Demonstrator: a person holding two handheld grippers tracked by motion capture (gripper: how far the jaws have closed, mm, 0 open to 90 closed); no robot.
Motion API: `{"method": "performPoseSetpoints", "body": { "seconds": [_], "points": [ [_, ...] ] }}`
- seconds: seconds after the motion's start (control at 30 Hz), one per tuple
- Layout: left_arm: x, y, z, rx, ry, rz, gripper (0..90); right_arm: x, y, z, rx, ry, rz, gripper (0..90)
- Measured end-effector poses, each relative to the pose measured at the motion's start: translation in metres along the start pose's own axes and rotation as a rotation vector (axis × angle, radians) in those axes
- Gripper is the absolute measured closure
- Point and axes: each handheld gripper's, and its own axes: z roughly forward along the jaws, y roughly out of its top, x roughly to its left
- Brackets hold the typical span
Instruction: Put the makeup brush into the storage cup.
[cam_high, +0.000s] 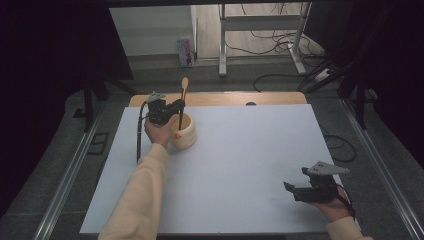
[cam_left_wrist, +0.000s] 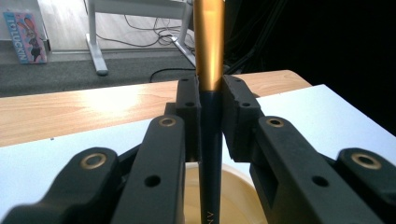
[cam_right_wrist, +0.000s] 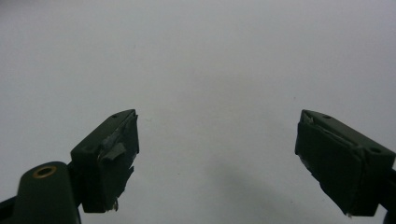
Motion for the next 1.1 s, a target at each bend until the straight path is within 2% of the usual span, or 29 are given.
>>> {"method": "performPoseSetpoints", "body": {
  "seconds": [0.33,0.5,0.53,0.6,0.63,0.73,0.77,0.83,0.93,1.1],
  "points": [
    [0.002,-0.007,0.0,-0.001,0.002,-0.001,78.2,0.0,0.0,0.0,-0.001,-0.001,0.0,13.8],
    [0.004,-0.015,-0.002,0.009,-0.014,0.004,77.2,0.0,0.0,0.0,-0.004,-0.001,0.001,13.8],
    [0.004,-0.018,-0.002,0.015,-0.002,0.021,75.0,0.0,0.0,0.0,-0.004,0.0,0.002,13.8],
    [0.005,-0.019,-0.003,0.013,0.001,0.024,62.6,0.0,0.0,0.0,-0.004,-0.001,0.0,13.8],
    [0.005,-0.019,-0.003,0.013,0.005,0.023,62.6,0.0,0.0,0.0,-0.004,-0.001,0.0,13.8],
    [0.007,-0.017,-0.007,-0.007,0.018,0.007,44.1,0.001,0.001,0.0,-0.003,-0.001,-0.001,13.8],
    [0.007,-0.016,-0.008,-0.014,0.023,0.005,44.1,0.001,0.001,0.0,-0.003,-0.001,-0.001,13.8],
    [0.007,-0.014,-0.01,-0.017,0.027,0.003,36.8,0.001,0.001,0.0,-0.003,-0.001,0.0,13.8],
    [0.006,-0.013,-0.012,-0.004,0.034,0.022,31.4,0.0,0.001,0.0,-0.004,-0.001,0.0,13.8],
    [0.004,-0.012,-0.015,0.011,0.016,0.027,25.6,0.001,0.001,0.0,-0.003,0.0,-0.001,13.8]
  ]
}}
